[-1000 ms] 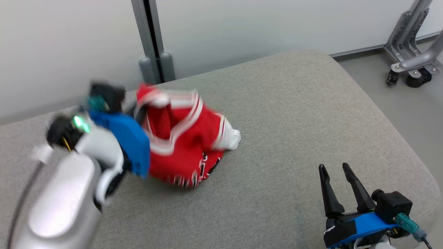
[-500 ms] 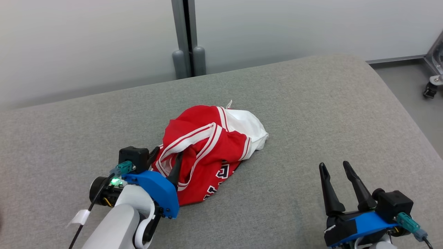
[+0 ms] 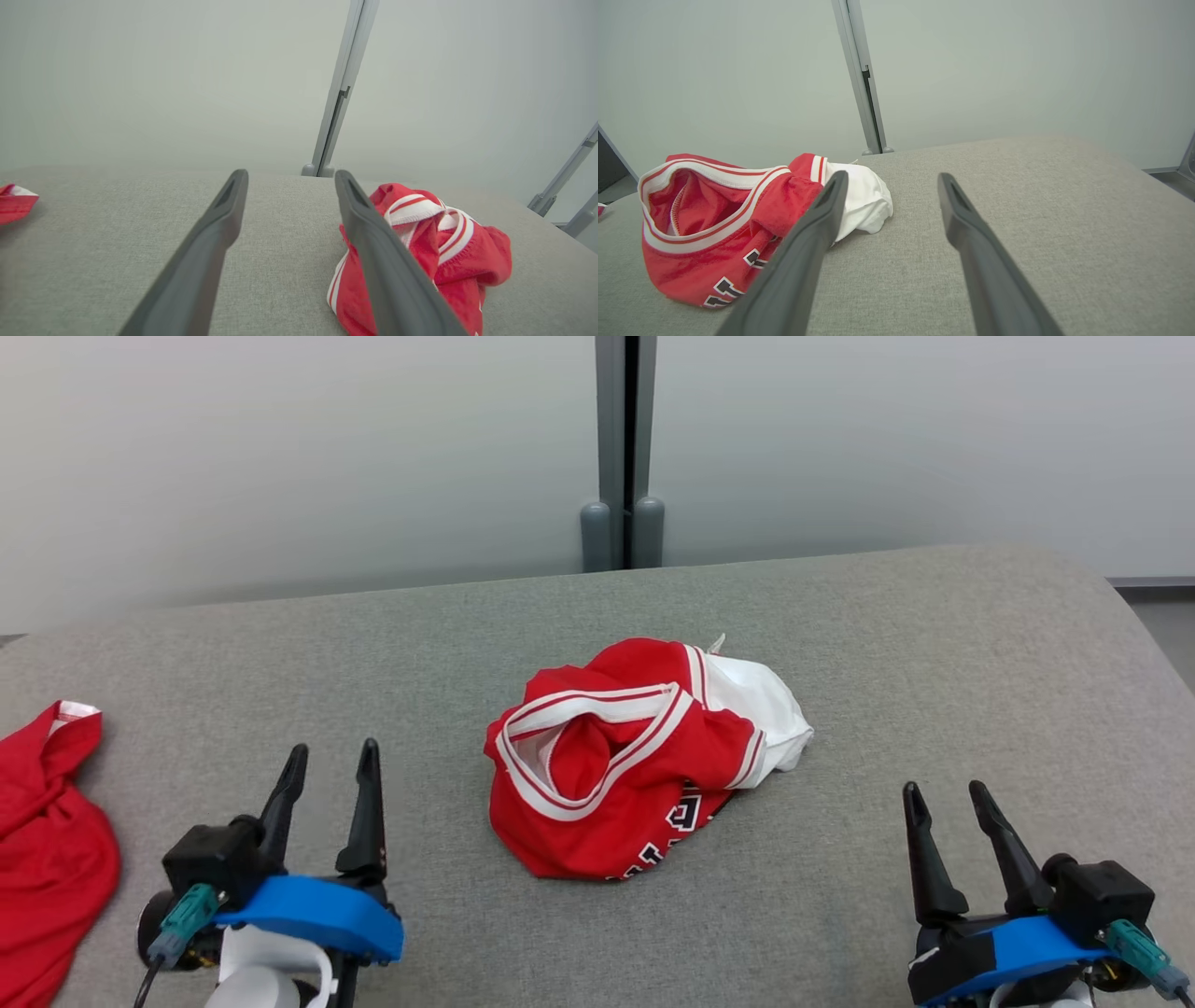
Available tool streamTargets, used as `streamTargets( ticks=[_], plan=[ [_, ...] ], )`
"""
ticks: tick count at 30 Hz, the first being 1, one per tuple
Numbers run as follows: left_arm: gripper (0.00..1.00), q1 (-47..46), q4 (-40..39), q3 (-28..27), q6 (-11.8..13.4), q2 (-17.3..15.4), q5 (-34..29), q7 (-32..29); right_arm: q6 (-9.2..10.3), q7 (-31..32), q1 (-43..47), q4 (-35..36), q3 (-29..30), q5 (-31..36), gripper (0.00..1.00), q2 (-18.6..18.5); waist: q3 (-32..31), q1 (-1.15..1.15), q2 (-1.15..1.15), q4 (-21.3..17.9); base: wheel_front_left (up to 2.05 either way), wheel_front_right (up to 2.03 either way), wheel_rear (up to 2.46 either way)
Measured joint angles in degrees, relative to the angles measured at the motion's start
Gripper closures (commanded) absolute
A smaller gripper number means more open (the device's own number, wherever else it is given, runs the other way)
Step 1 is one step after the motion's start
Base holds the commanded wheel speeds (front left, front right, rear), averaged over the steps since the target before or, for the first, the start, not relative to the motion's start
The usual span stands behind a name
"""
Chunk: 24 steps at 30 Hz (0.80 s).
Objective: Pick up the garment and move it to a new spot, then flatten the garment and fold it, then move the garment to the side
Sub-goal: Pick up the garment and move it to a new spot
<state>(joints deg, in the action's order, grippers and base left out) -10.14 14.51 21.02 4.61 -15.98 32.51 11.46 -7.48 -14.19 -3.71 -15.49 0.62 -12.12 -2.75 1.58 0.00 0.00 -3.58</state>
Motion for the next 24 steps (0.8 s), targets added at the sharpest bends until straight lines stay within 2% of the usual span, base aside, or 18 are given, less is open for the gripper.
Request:
streamTargets(
  ticks=[4,10,16,19,24],
  plan=[
    [0.0,3.6,-1.8,-2.1,1.0,-1.0,-0.1,2.2,0.0,0.5,0.6,0.6,1.2,0.5,0.0,0.0,-0.9,0.0,0.0,1.7,0.0,0.0,0.0],
    [0.0,7.9,-4.9,-3.9,1.5,-1.7,-3.7,3.4,0.0,2.2,1.5,1.5,1.4,1.5,0.0,0.0,-2.0,0.0,0.0,3.5,0.0,0.0,0.0],
    [0.0,11.4,-5.3,-5.9,2.2,-0.6,-7.4,3.5,0.0,4.3,2.1,2.1,1.4,2.4,0.0,0.0,-2.5,0.0,0.0,4.4,0.0,0.0,0.0],
    [0.0,12.7,-5.0,-6.6,2.6,0.4,-7.5,3.5,0.0,5.1,2.5,2.1,1.3,2.4,0.0,0.0,-2.8,0.0,0.0,4.6,0.0,0.0,0.0],
    [0.0,13.2,-3.4,-6.6,2.7,0.4,-7.3,3.0,0.0,6.1,2.8,2.2,1.4,2.4,0.0,0.0,-2.9,0.0,0.0,4.6,0.0,0.0,0.0]
  ],
)
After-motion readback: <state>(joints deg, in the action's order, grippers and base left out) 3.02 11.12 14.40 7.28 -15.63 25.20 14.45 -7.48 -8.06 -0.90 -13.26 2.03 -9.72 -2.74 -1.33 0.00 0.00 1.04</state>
